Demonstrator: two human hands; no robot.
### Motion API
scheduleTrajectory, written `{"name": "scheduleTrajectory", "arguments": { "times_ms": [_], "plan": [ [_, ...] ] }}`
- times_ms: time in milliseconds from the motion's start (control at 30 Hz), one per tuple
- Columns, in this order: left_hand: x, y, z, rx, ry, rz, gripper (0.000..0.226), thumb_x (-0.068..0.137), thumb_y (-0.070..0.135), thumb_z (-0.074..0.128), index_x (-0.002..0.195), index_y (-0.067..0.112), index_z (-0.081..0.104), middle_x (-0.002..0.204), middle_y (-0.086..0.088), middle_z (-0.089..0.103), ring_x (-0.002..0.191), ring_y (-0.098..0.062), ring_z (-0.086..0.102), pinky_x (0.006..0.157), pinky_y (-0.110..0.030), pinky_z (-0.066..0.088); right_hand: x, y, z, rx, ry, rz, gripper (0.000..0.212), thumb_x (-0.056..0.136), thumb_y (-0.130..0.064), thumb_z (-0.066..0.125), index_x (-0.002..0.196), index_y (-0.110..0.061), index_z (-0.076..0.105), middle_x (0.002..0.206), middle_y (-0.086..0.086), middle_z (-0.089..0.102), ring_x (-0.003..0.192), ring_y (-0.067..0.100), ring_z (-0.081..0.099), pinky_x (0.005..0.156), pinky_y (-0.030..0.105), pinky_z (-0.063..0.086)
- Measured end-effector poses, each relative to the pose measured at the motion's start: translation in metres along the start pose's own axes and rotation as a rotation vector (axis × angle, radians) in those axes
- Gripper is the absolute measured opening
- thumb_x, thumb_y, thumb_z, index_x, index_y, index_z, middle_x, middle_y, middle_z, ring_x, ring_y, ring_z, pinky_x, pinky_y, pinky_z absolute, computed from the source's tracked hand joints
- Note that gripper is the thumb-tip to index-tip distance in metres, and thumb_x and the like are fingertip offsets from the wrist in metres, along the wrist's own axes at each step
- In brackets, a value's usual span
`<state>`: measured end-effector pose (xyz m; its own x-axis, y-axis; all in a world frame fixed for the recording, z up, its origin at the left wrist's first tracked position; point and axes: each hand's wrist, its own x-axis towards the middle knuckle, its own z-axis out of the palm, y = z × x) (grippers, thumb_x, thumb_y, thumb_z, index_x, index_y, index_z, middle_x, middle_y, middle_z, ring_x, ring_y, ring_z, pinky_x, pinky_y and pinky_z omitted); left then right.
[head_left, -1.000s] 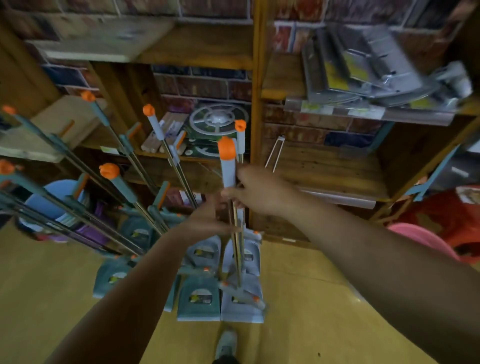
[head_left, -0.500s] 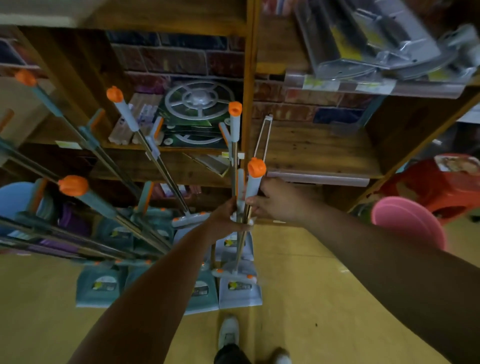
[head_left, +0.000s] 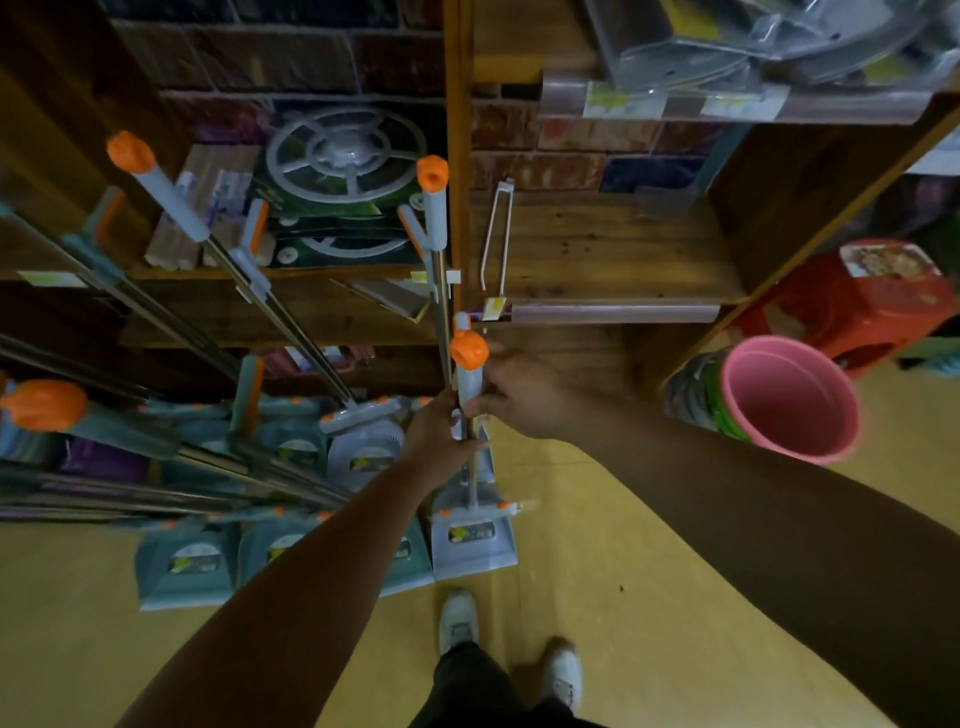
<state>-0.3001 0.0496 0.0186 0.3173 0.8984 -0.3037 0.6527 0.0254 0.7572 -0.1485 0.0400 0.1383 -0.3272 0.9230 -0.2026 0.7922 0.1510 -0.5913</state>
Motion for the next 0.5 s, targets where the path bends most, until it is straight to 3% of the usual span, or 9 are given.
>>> {"name": "scheduleTrajectory", "arguments": {
  "times_ms": [167, 333, 500],
  "plan": [
    [-0.003, -0.003, 0.0, 0.071, 0.001, -0.004, 0.046, 0.076, 0.018, 0.086, 0.115, 0.005, 0.066, 0.118, -0.016, 0.072, 0.113, -0.035, 0.065, 0.085, -0.031, 0.046, 0.002, 0.002, 0.005, -0.013, -0.023, -0.01, 0.028, 0.085, -0.02, 0.07, 0.106, -0.002, 0.065, 0.115, 0.015, 0.062, 0.103, 0.026, 0.058, 0.078, 0.024, 0.038],
    [-0.008, 0.0, 0.003, 0.097, 0.021, 0.031, 0.054, 0.078, 0.019, 0.084, 0.127, 0.011, 0.064, 0.126, -0.012, 0.07, 0.119, -0.033, 0.063, 0.086, -0.028, 0.042, -0.003, 0.005, 0.005, 0.045, -0.025, -0.011, 0.025, 0.085, -0.017, 0.07, 0.107, -0.006, 0.065, 0.111, 0.012, 0.066, 0.099, 0.021, 0.06, 0.071, 0.018, 0.035],
    [-0.015, 0.004, 0.008, 0.146, 0.079, 0.036, 0.045, 0.082, 0.02, 0.081, 0.123, 0.012, 0.065, 0.124, -0.012, 0.071, 0.117, -0.033, 0.064, 0.082, -0.027, 0.04, -0.007, 0.005, 0.002, 0.066, -0.043, -0.015, 0.021, 0.086, -0.016, 0.069, 0.105, -0.008, 0.066, 0.108, 0.009, 0.068, 0.092, 0.013, 0.058, 0.071, 0.018, 0.038]
  ]
}}
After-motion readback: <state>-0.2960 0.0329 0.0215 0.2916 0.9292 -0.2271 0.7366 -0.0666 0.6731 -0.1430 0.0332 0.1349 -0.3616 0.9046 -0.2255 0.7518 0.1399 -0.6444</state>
